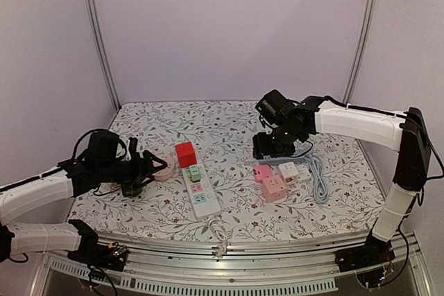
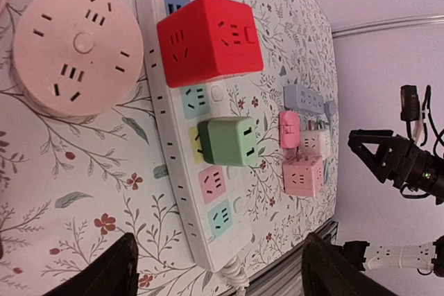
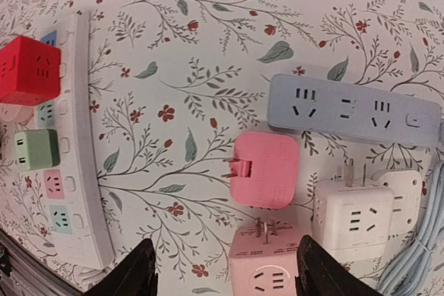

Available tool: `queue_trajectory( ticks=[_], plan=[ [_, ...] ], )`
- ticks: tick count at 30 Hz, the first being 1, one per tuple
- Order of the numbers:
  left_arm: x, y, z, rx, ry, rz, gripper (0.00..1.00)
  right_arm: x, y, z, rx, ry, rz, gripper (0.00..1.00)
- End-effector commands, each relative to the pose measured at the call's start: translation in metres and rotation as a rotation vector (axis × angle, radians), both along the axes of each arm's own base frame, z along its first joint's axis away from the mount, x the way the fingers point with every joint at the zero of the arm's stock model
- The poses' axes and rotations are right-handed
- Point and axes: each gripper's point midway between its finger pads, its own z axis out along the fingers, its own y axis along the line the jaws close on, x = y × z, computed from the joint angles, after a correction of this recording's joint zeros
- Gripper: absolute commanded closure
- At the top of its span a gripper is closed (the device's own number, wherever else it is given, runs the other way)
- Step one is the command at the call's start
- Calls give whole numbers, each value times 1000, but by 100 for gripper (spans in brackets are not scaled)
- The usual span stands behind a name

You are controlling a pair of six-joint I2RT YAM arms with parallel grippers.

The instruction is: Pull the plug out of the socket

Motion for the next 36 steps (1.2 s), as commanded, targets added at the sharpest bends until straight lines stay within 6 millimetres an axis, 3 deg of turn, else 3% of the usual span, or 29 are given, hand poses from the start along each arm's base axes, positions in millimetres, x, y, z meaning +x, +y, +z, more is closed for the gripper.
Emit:
queue_trajectory(
  ticks=[1, 8, 14, 27, 36],
  plan=[
    [0, 2, 7, 30, -53, -38, 19, -28, 35, 33, 38, -63, 37, 33],
    [-11, 3, 9, 73, -45, -97, 11, -48, 97, 47, 80, -114, 71, 31],
    [-21, 0, 10, 55, -17, -134, 9, -52, 139, 29, 74, -117, 92, 27],
    [-27, 6, -9, 74, 11, -131, 7, -43, 194, -32, 58, -148, 175, 32],
    [-28, 12, -15, 83, 22, -93, 7, -29, 226, -42, 98, -203, 210, 32]
  ],
)
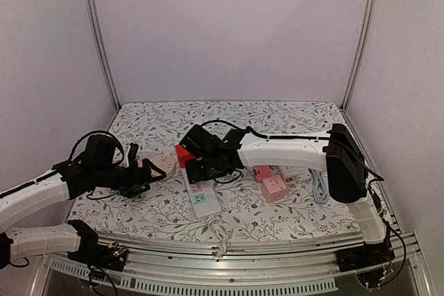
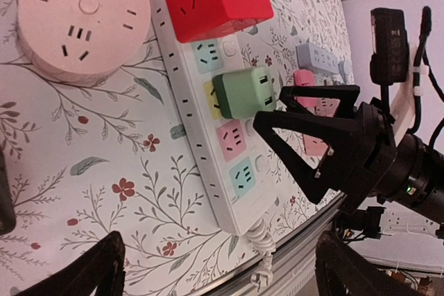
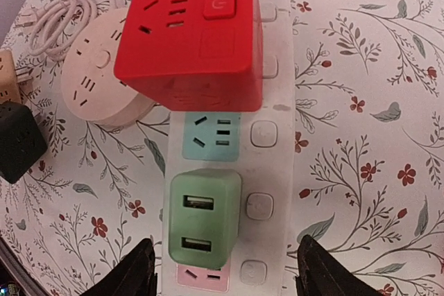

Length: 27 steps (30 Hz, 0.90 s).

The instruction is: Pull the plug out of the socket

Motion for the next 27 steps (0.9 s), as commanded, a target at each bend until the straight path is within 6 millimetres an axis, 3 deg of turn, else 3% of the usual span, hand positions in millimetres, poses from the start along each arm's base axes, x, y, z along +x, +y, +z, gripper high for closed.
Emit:
queue_trajectory(
  ticks=[1, 10, 17, 20, 27],
  plan=[
    [1, 8, -7, 3, 11, 44, 7, 10, 23, -5, 26, -52, 22, 33],
    [4, 8, -5, 3, 2, 53, 6, 21, 29, -25, -16, -87, 11, 52],
    [5, 8, -6, 7, 7, 52, 6, 25, 27, -36, -44, -97, 0, 61],
    [5, 8, -4, 10, 2, 45, 6, 26, 30, -41, -47, -97, 12, 71],
    [9, 11, 3, 42, -18, 47, 6, 25, 32, -33, -58, -118, 70, 86]
  ],
)
